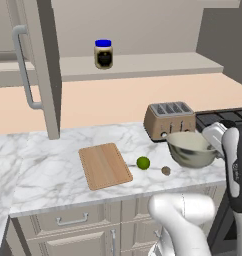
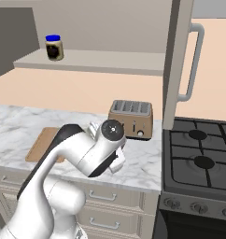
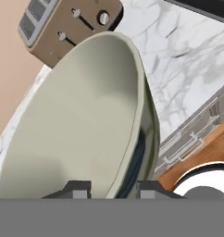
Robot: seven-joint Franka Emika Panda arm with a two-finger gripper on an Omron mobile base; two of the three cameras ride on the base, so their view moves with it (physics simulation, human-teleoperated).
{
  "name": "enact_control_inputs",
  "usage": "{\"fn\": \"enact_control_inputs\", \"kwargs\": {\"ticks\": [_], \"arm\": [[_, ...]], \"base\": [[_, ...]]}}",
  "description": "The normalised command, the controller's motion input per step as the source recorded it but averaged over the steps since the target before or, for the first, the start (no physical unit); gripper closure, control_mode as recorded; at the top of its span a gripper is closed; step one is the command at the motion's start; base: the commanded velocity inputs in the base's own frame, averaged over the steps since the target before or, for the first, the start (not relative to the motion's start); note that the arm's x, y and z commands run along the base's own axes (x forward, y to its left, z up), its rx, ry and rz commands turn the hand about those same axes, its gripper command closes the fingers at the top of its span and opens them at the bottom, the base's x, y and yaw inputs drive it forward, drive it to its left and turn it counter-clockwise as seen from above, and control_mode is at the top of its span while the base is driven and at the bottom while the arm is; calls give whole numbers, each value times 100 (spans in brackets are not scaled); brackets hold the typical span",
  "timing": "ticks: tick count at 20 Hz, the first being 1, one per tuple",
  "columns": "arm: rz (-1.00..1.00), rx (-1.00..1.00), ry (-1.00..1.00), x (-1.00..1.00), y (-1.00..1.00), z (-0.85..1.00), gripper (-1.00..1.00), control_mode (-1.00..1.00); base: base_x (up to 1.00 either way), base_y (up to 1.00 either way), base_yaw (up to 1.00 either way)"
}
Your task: Open the cabinet. Place the bowl and condiment on the counter. Then place the lime and garlic on the cutting board.
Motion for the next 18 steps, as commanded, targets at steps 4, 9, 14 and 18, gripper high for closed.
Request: {"fn": "enact_control_inputs", "kwargs": {"ticks": [4,9,14,18], "arm": [[0,0,6,15,-47,-16,100,-100],[0,0,5,32,-36,-31,100,-100],[0,-1,0,61,-19,-33,100,-100],[0,0,0,44,-24,-39,100,-100]], "base": [[0,0,0],[0,0,0],[0,0,0],[0,0,0]]}}
